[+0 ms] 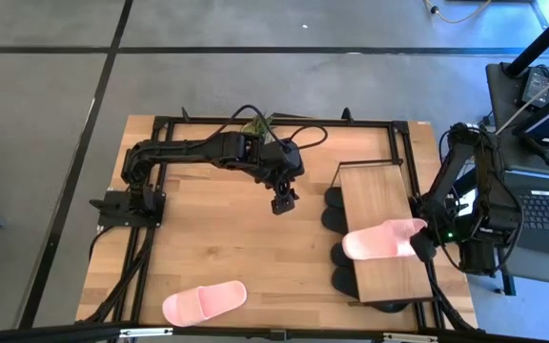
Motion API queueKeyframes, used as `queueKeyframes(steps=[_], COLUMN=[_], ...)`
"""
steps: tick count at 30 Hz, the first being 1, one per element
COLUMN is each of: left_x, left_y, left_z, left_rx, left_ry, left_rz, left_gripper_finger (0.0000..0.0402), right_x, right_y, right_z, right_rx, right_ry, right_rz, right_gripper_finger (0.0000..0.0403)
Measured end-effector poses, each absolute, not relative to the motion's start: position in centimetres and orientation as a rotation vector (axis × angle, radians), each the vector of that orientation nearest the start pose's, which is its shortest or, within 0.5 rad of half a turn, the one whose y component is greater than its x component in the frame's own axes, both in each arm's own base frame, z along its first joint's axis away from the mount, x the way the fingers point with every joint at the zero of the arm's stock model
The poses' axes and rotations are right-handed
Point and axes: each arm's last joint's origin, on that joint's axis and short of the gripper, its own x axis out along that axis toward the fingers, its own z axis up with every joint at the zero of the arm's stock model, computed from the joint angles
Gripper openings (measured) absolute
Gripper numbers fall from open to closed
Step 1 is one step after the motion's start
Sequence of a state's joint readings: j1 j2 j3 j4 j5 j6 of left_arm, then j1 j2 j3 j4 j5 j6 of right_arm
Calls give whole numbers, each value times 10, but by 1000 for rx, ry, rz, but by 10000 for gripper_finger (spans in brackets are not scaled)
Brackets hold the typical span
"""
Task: Pick and place slides into the shelf
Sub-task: Put the top pink slides on the shelf, then put the pink slides on the shelf
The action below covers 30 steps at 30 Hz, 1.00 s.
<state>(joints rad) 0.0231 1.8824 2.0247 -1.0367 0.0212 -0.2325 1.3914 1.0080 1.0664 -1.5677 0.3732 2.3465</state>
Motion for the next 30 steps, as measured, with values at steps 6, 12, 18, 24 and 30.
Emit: queueKeyframes(steps=[6, 12, 18, 24, 30], left_x=[395, 395, 395, 395, 396], left_y=[7, 3, 0, -1, -7], left_z=[374, 374, 374, 374, 373], left_rx=[-261, -257, -256, -254, -247], left_ry=[889, 891, 892, 892, 894], left_rz=[115, 107, 101, 98, 83], left_gripper_finger=[257, 257, 257, 257, 257], right_x=[33, 33, 32, 31, 31], right_y=[123, 125, 126, 124, 122], right_z=[306, 307, 311, 326, 348], right_rx=[853, 879, 898, 926, 971], right_ry=[1101, 1111, 1150, 1181, 1189], right_rz=[-580, -562, -557, -541, -488], right_gripper_finger=[59, 120, 188, 212, 213])
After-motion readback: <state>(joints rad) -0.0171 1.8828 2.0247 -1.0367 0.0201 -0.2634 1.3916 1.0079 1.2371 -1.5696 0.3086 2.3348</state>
